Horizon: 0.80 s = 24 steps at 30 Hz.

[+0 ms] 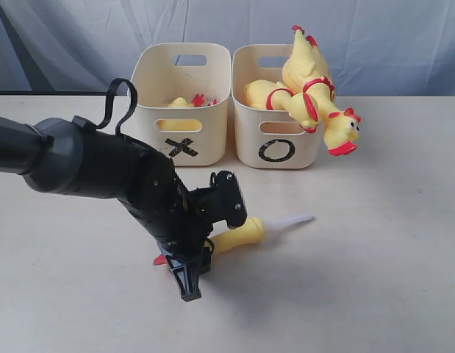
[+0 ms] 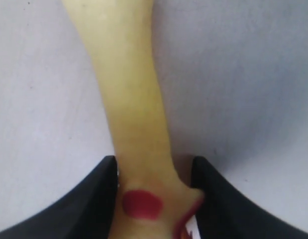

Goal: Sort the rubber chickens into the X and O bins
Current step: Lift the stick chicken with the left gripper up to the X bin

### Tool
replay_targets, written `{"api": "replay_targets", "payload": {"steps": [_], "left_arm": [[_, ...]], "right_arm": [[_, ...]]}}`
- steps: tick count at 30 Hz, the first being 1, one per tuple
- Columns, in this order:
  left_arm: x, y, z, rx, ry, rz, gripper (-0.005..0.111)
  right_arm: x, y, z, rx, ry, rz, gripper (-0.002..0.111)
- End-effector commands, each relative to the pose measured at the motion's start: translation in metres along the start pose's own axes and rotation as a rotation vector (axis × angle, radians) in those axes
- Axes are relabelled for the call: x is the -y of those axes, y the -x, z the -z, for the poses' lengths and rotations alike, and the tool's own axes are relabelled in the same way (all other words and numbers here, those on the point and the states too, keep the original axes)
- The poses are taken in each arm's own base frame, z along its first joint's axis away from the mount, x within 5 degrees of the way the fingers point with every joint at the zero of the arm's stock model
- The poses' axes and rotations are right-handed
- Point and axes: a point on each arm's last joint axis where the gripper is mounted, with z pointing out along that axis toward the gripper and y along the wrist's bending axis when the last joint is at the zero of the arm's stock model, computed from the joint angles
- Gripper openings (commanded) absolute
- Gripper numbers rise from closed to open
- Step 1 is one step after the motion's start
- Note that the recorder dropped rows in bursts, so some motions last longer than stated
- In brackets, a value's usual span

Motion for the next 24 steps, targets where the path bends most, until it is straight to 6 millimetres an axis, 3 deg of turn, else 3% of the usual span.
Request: {"api": "replay_targets", "payload": {"steps": [1,19,24], "left_arm": [[0.002,0.004,0.017,0.013,0.002,-0.005,0.000],[0.017,-0.002,0.104,0.001,-0.040,-0.047,0.000],[0.011,-0.005,0.131,0.033,0.095,0.074,0.000]], "right_arm": [[0.000,-0.001,0.000,0.009,-0.002,0.005,-0.001],[0.000,-0.001,0.000,0.009,-0.002,0.005,-0.001],[0.000,-0.001,0.000,0.009,-0.002,0.005,-0.001]]}}
